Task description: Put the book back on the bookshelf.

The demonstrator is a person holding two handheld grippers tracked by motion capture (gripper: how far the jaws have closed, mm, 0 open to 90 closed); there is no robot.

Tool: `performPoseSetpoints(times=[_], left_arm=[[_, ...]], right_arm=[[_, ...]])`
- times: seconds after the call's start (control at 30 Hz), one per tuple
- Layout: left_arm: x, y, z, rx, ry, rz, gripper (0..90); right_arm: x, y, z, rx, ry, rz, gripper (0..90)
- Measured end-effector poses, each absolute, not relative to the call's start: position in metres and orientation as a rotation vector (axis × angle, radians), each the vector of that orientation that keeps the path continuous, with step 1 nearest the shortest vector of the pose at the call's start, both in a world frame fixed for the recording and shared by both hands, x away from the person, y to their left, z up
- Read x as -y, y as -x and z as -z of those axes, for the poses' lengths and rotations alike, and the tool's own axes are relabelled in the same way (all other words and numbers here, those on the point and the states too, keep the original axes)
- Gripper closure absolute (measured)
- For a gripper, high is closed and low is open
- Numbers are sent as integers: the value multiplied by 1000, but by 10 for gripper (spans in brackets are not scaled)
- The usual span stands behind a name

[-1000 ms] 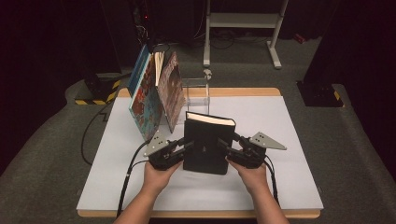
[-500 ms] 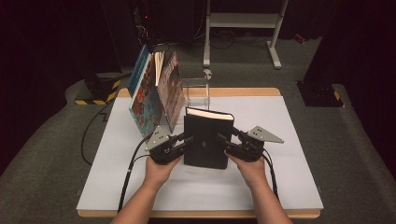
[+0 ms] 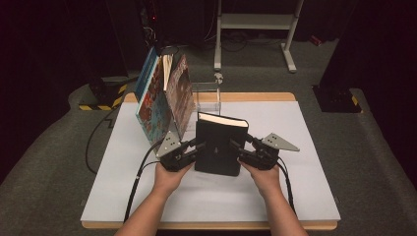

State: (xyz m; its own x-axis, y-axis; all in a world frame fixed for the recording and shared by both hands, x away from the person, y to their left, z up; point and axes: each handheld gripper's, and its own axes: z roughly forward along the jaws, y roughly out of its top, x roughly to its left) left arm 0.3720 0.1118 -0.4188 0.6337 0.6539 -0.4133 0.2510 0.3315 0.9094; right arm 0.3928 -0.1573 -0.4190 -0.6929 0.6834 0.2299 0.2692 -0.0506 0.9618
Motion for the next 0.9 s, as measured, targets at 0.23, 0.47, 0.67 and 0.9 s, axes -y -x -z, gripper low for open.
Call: performPoseSetpoints(times=[0.23, 0.47, 0.67, 0.9], left_arm=[[-107, -366, 425, -884, -1265, -346, 672], [-108, -358, 429, -890, -1278, -380, 650], [-114, -356, 433, -910, -1287, -398, 632], [-115, -351, 434, -908, -1296, -427, 616]], right_arm=[[160, -385, 426, -1885, -1020, -1794, 344], [158, -377, 426, -1879, -992, -1781, 336], [157, -373, 427, -1871, -986, -1804, 338], [156, -367, 427, -1881, -967, -1800, 331]])
